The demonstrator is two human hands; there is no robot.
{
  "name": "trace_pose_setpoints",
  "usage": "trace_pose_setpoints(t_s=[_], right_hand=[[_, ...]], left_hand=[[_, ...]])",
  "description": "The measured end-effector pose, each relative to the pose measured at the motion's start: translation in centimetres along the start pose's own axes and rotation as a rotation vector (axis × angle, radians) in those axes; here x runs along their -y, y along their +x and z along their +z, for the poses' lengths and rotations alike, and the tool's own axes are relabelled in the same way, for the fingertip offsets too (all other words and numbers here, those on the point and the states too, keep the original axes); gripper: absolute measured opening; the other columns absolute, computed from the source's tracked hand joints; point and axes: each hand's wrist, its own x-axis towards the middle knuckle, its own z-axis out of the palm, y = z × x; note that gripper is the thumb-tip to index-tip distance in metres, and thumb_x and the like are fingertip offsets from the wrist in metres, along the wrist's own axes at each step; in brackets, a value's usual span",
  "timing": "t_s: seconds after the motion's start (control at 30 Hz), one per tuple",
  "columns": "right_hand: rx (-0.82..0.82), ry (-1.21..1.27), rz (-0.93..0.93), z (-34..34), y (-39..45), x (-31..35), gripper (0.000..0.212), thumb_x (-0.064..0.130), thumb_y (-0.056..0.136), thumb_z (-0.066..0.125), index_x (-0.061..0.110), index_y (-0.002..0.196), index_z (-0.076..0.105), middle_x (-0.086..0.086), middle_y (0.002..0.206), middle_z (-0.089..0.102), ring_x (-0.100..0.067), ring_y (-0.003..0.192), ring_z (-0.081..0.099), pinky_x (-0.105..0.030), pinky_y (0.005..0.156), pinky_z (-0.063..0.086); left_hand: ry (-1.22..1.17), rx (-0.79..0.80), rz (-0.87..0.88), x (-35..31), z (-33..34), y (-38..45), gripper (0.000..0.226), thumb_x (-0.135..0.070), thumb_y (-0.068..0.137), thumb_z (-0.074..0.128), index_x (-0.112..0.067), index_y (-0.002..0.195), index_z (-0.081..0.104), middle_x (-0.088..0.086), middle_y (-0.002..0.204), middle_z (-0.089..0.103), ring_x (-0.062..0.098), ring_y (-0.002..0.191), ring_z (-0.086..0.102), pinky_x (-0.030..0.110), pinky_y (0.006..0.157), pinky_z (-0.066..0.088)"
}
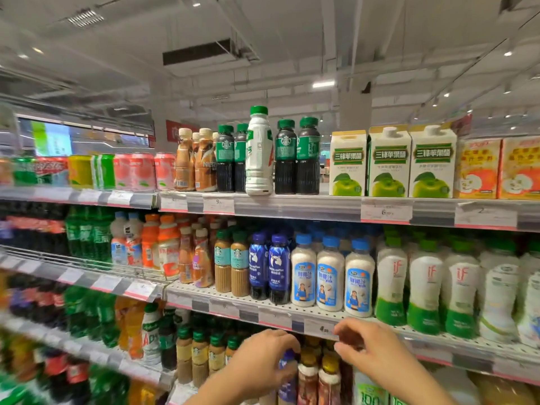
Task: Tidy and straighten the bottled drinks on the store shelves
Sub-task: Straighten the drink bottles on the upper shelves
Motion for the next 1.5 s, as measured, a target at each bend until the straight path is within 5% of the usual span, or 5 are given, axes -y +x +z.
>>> trace_pose_setpoints(t_s=[0.77,1.13,1.27,1.4,1.5], right_hand=[[-0.144,-0.198,-0.325,-8.1,12.4,17.1,0.023,0.040,0.092,0.068,0.031,0.113,0.069,0.014,0.094,0.074,-0.004,0.090,0.068,-0.032,0.088,0.056],[-0.523,-0.360,-0.288,-15.1,18.3,24.4,0.016,0.033,0.093,0.068,0.027,0.107,0.070,0.012,0.092,0.072,-0.003,0.078,0.061,-0.027,0.075,0.048],[-0.632,-0.442,-0.247,-17.0,20.7,27.1,0.019,0.030,0.092,0.064,0.024,0.110,0.067,0.006,0.098,0.069,-0.019,0.087,0.063,-0.041,0.086,0.054],[-0.617,-0.539,-0.154,-17.5,23.3,28.9,0.047,0.041,0.095,0.059,0.028,0.139,0.049,-0.001,0.133,0.056,-0.026,0.105,0.062,-0.050,0.094,0.052],[-0.587,-0.558,-0.063,-17.1,25.0,29.9,0.069,0.045,0.095,0.058,0.027,0.156,0.031,-0.008,0.149,0.046,-0.035,0.124,0.057,-0.051,0.098,0.050]], left_hand=[[0.228,-0.522,-0.050,9.1,-23.8,0.5,0.037,-0.039,0.096,0.057,-0.033,0.133,0.058,-0.016,0.130,0.064,0.005,0.115,0.062,0.031,0.097,0.055],[0.174,-0.658,0.075,12.9,-25.1,5.6,0.064,-0.045,0.096,0.057,-0.036,0.153,0.030,-0.013,0.151,0.046,0.009,0.137,0.043,0.030,0.114,0.040],[0.172,-0.681,0.050,14.0,-23.3,7.2,0.059,-0.048,0.092,0.057,-0.031,0.146,0.041,-0.011,0.141,0.053,0.015,0.128,0.049,0.030,0.098,0.050],[0.253,-0.690,0.088,15.3,-21.6,8.0,0.040,-0.042,0.073,0.075,-0.030,0.107,0.059,-0.011,0.104,0.056,0.017,0.097,0.058,0.023,0.057,0.051],[0.284,-0.713,0.095,15.4,-21.6,8.1,0.037,-0.040,0.075,0.075,-0.029,0.106,0.058,-0.010,0.103,0.054,0.016,0.094,0.053,0.023,0.055,0.050]])
